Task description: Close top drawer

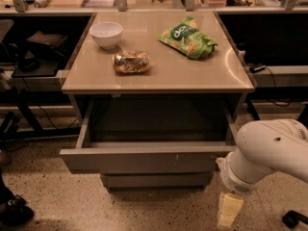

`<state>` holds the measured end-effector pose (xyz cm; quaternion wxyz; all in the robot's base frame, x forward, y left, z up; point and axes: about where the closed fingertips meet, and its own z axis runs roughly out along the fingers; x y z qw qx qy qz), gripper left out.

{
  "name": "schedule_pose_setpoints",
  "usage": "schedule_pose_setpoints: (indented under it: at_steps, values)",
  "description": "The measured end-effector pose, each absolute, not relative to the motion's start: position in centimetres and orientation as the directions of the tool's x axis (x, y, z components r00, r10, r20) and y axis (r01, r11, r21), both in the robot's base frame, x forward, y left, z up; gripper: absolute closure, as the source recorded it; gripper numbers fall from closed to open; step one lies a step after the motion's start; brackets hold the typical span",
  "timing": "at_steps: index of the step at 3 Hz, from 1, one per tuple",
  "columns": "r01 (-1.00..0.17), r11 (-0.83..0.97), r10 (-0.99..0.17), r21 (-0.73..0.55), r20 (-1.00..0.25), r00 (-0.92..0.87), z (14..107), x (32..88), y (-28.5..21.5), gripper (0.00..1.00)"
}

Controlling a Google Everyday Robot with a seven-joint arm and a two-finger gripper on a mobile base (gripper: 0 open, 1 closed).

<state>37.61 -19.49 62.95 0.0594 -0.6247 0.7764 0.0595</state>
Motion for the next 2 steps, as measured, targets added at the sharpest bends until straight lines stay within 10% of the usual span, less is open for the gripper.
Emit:
schedule_pose_setpoints:
  at_steps: [2]
  values:
    - [-0.99, 0.143, -0.974, 0.011, -0.178, -0.143, 63.11, 40.3, -16.44, 0.0]
